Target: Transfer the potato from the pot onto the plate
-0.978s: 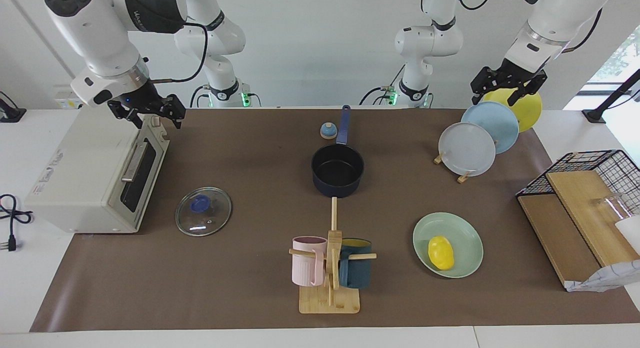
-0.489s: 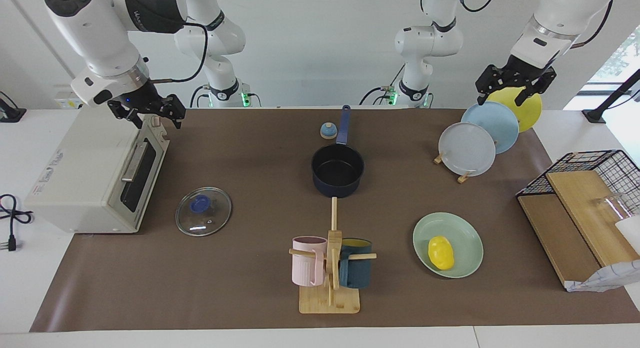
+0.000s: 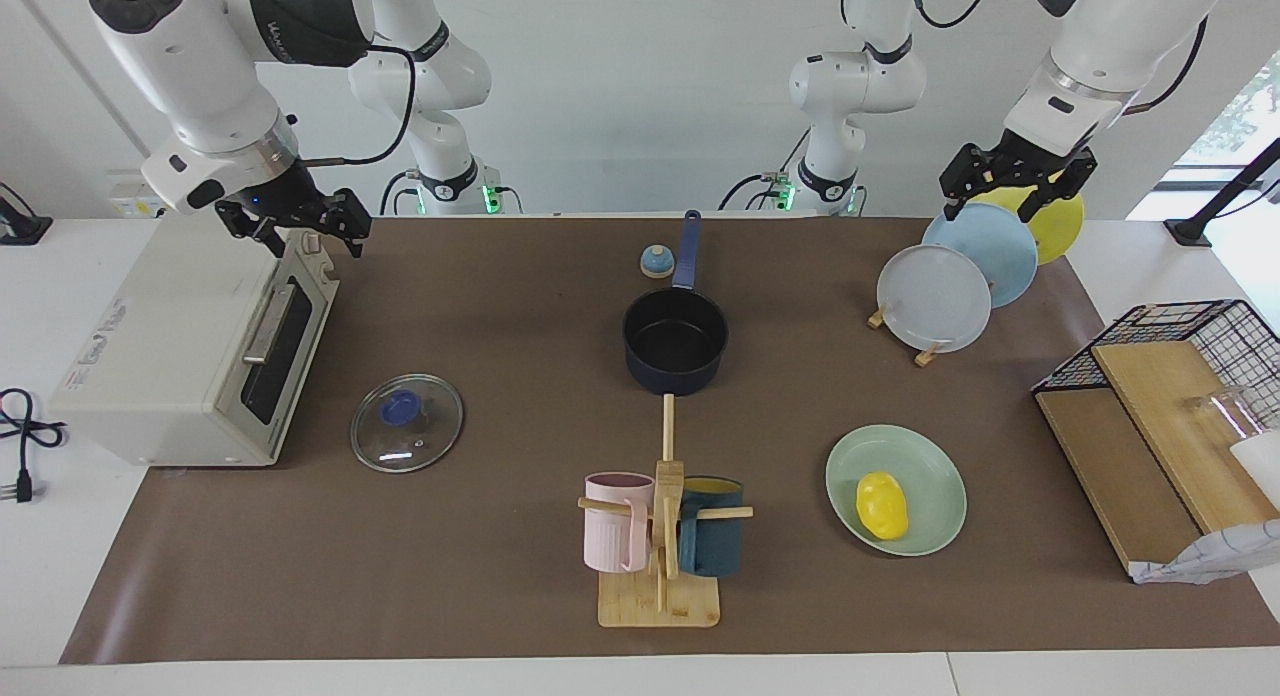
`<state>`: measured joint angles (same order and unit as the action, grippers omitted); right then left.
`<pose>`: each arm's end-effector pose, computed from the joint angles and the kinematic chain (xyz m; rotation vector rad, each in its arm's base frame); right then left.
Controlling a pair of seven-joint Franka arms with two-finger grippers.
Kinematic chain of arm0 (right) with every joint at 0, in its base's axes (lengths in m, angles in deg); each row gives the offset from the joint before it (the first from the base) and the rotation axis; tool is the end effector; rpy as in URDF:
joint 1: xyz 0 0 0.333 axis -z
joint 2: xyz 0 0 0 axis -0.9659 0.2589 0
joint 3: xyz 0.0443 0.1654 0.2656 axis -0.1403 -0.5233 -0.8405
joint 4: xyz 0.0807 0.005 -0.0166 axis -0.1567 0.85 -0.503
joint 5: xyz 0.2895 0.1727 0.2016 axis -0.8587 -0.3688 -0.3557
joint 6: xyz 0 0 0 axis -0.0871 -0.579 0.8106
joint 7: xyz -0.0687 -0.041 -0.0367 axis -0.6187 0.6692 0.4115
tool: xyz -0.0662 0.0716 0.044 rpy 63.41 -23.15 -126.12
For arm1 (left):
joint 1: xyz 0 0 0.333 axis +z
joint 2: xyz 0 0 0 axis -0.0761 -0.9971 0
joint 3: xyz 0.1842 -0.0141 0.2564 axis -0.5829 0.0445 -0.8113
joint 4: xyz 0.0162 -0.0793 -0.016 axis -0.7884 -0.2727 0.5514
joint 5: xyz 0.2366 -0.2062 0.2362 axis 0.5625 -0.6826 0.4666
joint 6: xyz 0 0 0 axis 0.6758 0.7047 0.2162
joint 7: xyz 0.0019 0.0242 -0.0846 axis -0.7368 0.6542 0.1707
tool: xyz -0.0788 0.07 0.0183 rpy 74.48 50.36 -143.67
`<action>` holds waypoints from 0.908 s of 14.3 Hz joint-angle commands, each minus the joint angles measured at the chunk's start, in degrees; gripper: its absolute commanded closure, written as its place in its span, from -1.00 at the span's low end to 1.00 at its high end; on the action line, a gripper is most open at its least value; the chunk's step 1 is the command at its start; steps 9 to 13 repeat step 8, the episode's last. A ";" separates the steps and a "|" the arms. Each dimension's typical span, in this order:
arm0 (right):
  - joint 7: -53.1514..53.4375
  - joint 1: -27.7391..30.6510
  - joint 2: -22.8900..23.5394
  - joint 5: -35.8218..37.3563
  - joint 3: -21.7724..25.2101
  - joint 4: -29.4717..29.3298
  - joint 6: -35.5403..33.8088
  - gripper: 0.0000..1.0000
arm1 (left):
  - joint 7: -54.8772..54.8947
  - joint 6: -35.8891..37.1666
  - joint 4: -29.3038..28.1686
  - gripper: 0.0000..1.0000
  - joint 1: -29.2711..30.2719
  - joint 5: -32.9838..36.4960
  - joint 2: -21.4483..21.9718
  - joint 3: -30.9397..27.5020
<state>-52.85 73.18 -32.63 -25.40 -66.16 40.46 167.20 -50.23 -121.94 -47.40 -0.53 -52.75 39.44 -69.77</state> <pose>0.5440 -0.0064 0.5942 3.0965 -0.0043 -0.2094 0.5197 -0.0525 0.6495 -3.1325 0.1855 0.0808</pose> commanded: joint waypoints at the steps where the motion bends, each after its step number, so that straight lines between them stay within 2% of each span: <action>1: 0.89 0.59 -0.17 -0.96 -0.37 -0.32 -0.14 -1.00 | 0.10 -1.14 1.00 -1.00 0.06 0.99 -0.24 -0.05; 13: 0.89 0.59 -0.17 -0.96 -0.37 -0.23 -0.14 -1.00 | 0.19 -1.14 0.56 -1.00 0.50 0.91 0.02 -0.05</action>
